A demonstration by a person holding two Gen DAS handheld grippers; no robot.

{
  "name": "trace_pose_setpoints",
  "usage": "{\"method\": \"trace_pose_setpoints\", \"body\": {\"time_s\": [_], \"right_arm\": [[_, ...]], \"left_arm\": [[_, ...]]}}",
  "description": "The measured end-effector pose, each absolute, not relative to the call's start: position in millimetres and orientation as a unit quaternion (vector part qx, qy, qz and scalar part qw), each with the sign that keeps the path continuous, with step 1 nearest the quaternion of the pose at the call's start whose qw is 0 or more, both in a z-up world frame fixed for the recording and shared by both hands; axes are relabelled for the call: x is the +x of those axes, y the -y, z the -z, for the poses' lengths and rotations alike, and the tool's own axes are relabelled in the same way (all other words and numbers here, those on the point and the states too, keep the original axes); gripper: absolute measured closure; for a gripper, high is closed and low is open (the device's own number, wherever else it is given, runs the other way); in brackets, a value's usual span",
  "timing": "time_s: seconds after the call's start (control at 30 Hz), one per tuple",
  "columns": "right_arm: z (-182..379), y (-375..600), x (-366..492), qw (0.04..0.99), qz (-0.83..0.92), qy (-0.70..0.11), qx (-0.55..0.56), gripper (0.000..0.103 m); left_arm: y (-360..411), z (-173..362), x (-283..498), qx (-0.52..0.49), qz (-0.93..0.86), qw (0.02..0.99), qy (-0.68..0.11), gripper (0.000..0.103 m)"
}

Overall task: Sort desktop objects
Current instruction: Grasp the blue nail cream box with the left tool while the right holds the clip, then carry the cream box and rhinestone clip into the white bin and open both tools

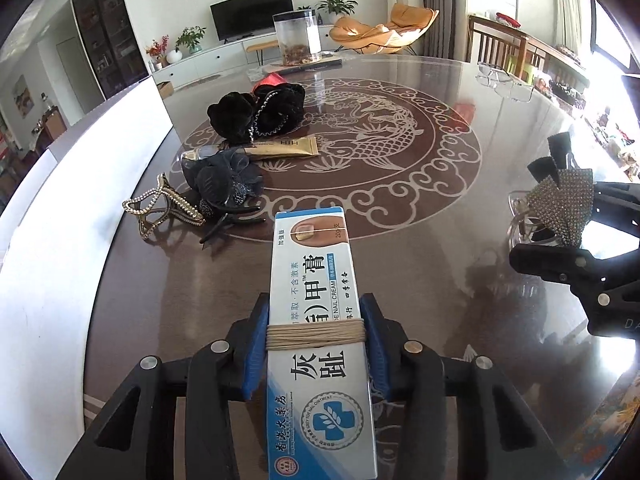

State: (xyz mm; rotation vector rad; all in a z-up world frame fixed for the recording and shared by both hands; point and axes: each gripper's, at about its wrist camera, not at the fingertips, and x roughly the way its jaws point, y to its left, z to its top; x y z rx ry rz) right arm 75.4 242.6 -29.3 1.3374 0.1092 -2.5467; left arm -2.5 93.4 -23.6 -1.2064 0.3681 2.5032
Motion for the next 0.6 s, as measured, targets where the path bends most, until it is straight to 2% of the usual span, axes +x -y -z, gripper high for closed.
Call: {"method": "trace_pose_setpoints", "body": {"time_s": [0.27, 0.6], "right_arm": [[11, -227, 98, 0.131, 0.892, -0.037, 0.432, 0.051], [-34, -156, 76, 0.217, 0.897, -0.032, 0.384, 0.051]], "left_arm": [[-32, -18, 10, -0.386, -0.907, 0.167, 0.029, 0.060], [50, -96, 42, -0.309, -0.942, 0.097, 0.086, 0.060]]}}
